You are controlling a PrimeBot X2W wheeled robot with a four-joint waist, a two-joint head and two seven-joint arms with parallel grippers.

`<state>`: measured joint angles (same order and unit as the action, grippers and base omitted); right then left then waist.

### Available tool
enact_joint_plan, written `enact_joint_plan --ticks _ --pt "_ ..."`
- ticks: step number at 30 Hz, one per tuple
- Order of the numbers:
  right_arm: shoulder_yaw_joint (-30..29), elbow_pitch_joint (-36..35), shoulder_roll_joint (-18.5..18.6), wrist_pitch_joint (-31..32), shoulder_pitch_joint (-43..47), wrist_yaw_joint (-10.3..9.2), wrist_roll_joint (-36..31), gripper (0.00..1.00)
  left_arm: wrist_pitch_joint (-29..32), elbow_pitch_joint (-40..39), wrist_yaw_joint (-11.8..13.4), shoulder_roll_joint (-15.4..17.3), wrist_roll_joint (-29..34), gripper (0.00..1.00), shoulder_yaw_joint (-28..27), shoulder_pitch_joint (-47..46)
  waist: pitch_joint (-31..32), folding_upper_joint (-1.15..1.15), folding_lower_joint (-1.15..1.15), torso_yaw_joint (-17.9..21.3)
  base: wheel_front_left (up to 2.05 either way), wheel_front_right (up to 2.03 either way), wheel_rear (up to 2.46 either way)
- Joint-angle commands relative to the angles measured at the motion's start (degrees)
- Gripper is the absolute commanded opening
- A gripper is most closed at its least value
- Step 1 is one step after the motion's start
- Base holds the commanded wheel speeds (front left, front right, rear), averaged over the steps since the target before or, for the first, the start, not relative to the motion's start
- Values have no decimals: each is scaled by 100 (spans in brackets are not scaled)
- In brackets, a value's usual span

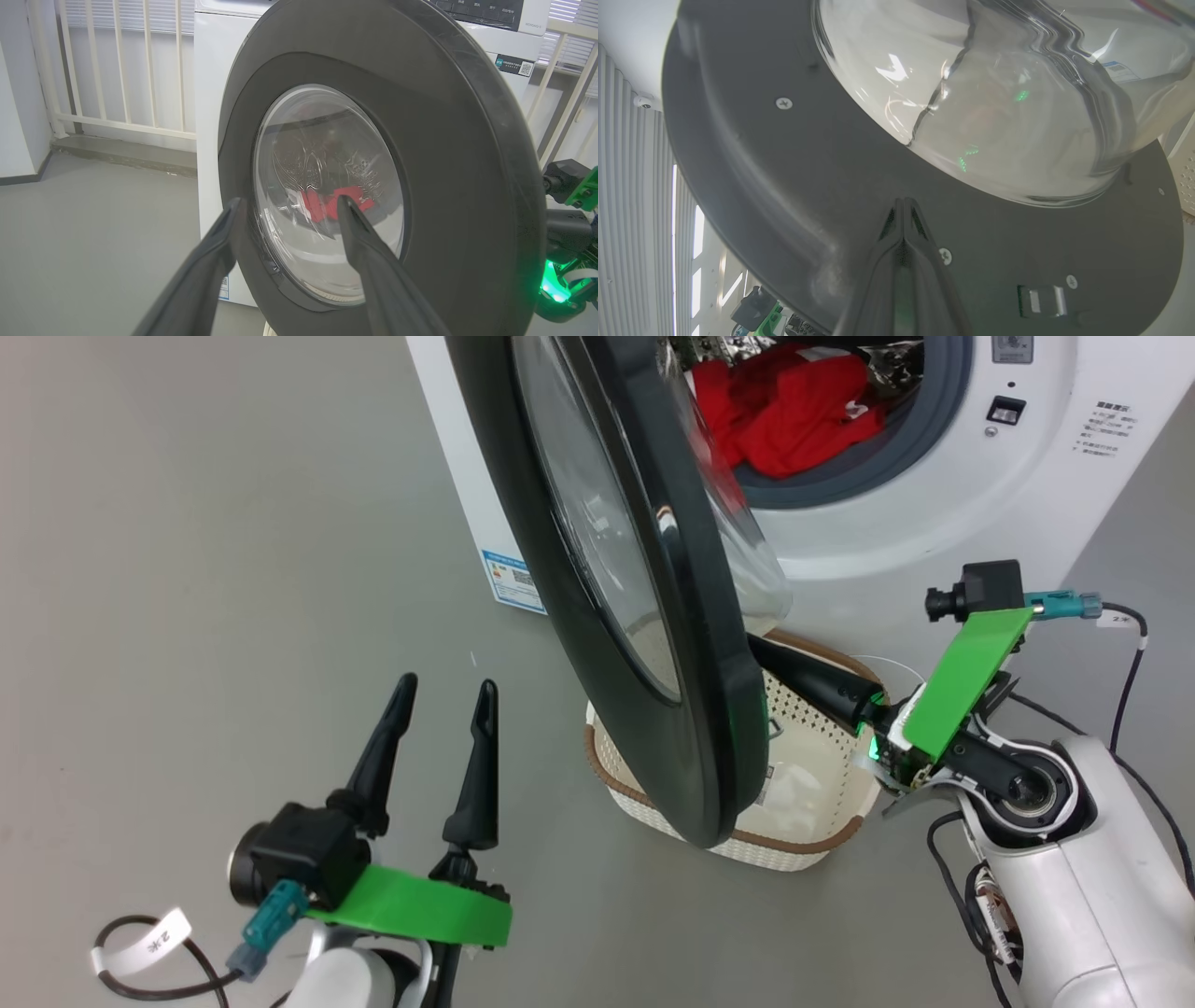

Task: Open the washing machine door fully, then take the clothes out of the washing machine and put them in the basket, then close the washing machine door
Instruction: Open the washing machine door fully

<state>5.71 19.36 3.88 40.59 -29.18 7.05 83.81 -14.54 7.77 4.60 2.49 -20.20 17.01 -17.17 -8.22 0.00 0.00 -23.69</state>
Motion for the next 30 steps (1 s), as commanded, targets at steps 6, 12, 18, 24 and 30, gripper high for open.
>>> enact_joint_plan --ticks 6,12,18,24,30 --pt "300 -246 -101 10 101 44 165 0 -9 -180 78 105 -87 100 -130 73 42 0 0 -207 0 0 0" --pt "456 -233 -101 7 134 44 293 0 -8 -162 85 113 -116 100 -99 102 90 0 0 -391 0 0 0" --pt "614 -198 -101 -57 129 44 377 0 -2 -157 96 133 -141 100 -79 130 122 0 0 -518 0 0 0" --pt "728 -185 -101 -101 127 44 445 0 7 -161 108 136 -156 100 -47 147 135 0 0 -613 0 0 0" --pt "861 -171 -101 -153 131 44 530 0 14 -142 111 142 -189 100 -20 151 154 0 0 -716 0 0 0"
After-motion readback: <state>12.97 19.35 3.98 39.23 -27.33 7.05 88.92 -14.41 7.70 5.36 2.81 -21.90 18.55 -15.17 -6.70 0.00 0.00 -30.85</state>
